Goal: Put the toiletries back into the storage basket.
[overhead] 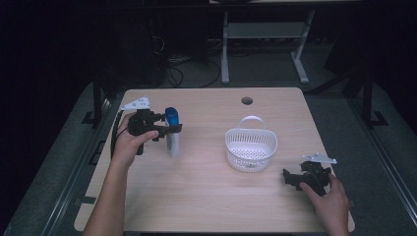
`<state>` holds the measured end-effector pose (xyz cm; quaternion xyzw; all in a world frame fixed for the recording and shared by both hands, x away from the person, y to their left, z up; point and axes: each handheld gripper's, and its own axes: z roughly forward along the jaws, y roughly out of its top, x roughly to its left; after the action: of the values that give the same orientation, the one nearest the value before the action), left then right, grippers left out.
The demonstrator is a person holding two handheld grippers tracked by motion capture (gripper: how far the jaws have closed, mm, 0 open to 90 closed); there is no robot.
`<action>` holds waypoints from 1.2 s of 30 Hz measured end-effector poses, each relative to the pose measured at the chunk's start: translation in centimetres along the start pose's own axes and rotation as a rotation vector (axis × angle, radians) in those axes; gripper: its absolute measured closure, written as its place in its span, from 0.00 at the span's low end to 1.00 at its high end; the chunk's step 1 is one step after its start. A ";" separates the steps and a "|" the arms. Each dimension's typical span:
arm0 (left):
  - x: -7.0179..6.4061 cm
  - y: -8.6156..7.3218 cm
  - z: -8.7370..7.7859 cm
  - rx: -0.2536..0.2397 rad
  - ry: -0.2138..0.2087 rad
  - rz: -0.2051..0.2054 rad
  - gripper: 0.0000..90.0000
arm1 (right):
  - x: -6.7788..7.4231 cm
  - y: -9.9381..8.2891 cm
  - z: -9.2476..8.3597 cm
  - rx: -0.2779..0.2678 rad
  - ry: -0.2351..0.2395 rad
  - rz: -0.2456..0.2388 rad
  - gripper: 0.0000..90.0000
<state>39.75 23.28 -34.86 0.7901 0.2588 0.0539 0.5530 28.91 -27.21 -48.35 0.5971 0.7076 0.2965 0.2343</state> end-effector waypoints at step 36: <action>-4.5 6.3 3.7 -0.079 -0.161 0.098 0.41 | 0.0 0.0 0.0 0.000 0.002 0.000 0.01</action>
<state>39.42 16.45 -29.67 0.7812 0.1721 0.0274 0.5994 28.90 -27.22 -48.34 0.5967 0.7078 0.2972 0.2337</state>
